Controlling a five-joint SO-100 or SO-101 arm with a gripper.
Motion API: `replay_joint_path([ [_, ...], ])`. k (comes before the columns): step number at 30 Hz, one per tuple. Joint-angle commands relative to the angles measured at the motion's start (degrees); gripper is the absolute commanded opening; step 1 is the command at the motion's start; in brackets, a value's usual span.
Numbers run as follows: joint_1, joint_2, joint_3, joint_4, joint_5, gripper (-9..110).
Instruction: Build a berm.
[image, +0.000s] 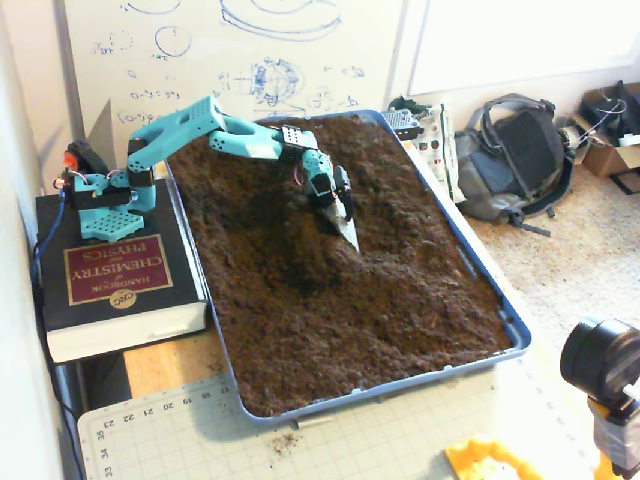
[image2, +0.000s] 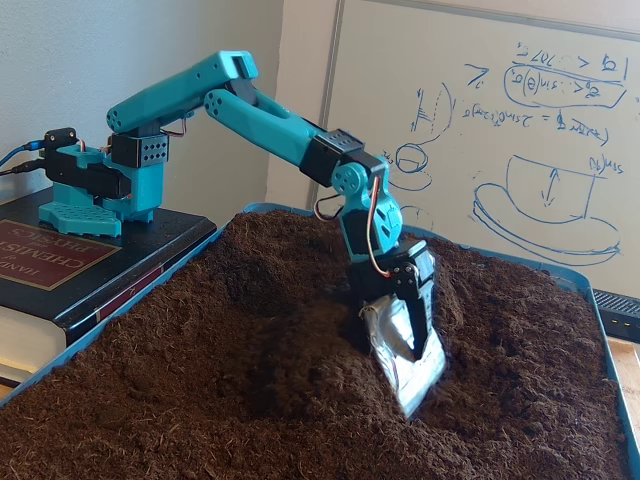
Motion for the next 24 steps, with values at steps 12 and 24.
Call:
replay_joint_path([
  [12, 1.32, 25.40, -0.62, -3.25, 0.70, 0],
  [24, -3.87, 25.58, 16.79, -39.90, -0.09, 0],
])
